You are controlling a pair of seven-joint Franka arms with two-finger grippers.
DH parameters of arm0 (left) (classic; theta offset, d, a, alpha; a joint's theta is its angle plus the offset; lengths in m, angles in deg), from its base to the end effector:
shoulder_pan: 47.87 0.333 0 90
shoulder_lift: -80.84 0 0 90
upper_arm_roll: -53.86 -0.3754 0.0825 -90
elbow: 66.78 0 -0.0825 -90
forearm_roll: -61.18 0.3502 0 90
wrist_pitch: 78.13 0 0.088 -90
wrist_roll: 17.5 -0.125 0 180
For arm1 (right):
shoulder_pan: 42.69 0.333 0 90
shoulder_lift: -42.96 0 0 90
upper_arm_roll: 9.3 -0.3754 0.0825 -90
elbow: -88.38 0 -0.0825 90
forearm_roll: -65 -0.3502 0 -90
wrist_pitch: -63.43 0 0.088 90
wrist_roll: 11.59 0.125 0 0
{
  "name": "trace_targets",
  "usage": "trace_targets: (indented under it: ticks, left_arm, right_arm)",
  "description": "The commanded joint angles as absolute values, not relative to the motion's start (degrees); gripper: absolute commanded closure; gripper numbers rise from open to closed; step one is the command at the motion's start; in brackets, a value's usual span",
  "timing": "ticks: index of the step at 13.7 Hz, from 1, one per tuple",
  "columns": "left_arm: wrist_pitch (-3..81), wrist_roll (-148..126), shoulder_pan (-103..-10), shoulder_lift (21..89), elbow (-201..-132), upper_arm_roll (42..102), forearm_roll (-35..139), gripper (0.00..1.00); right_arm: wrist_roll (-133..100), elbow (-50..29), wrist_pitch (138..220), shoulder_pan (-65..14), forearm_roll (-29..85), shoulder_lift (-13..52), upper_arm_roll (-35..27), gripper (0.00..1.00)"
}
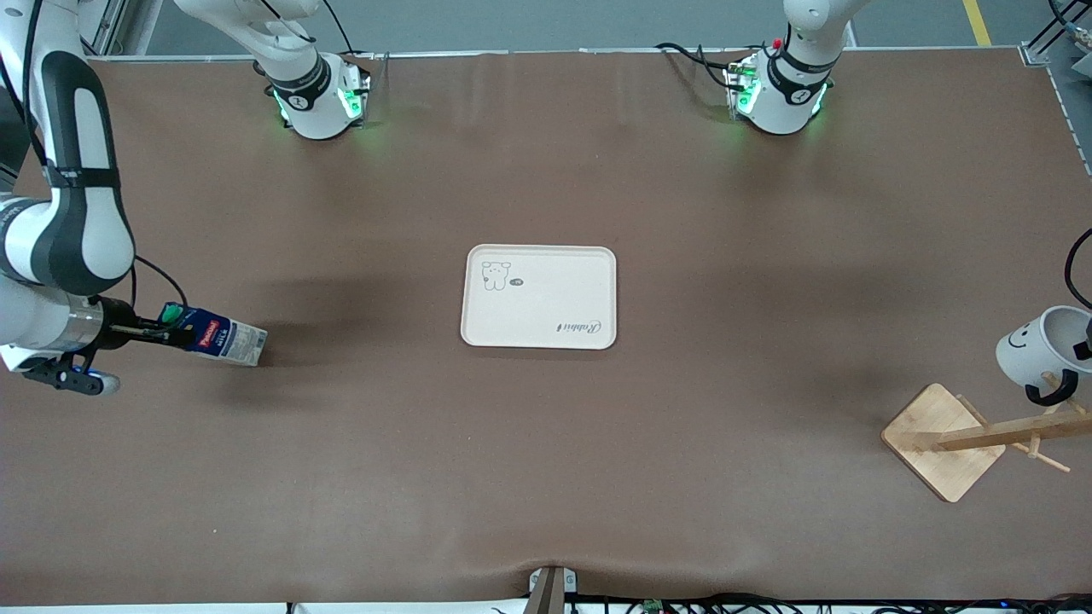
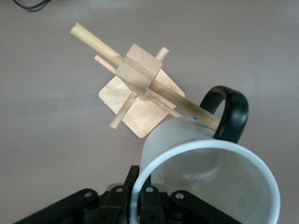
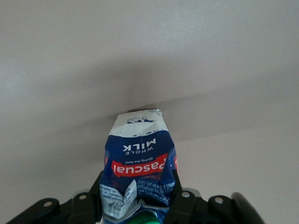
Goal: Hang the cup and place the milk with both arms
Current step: 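Hang the mug handle on a stand peg with the left gripper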
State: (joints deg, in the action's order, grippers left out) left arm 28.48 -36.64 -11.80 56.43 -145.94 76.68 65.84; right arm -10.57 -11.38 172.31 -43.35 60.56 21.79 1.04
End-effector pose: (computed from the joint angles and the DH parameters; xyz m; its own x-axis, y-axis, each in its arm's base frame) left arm 0.6447 0.2161 0.5354 0.9910 -0.0805 0.1065 -0.0861 -0.9951 0.0491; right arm 0.6072 -0.0986 0.4064 0.9519 -0.2302 -0.2022 -0.2347 -0.9721 0.0017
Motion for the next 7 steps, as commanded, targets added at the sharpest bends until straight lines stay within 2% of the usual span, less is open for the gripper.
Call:
trace_targets:
  ticks: [1, 4, 5, 6, 7]
  left_arm:
    - [29.9, -38.5, -11.7, 54.7, -143.9, 76.2, 65.1, 1.00]
    - [30.9, -38.4, -11.7, 54.4, -143.9, 76.2, 65.1, 1.00]
    - [31.0, -38.2, -11.9, 54.3, -143.9, 76.1, 65.1, 0.76]
    - [31.2, -37.9, -11.9, 54.3, -144.0, 76.2, 65.1, 0.36]
    - [31.3, -36.8, -11.9, 54.2, -144.0, 76.2, 65.0, 0.01]
  right_arm:
    - [-10.6, -14.9, 173.6, -42.6, 65.6, 25.3, 0.4, 1.00]
    - [-11.2, -15.9, 175.2, -43.1, 65.6, 25.3, 0.3, 1.00]
    - [-11.4, -16.2, 175.7, -43.0, 65.5, 25.3, 0.2, 1.00]
    - [-11.5, -16.8, 175.9, -43.1, 65.4, 25.3, 0.2, 1.00]
    - [-11.6, -17.4, 176.5, -43.2, 65.4, 25.2, 0.2, 0.91]
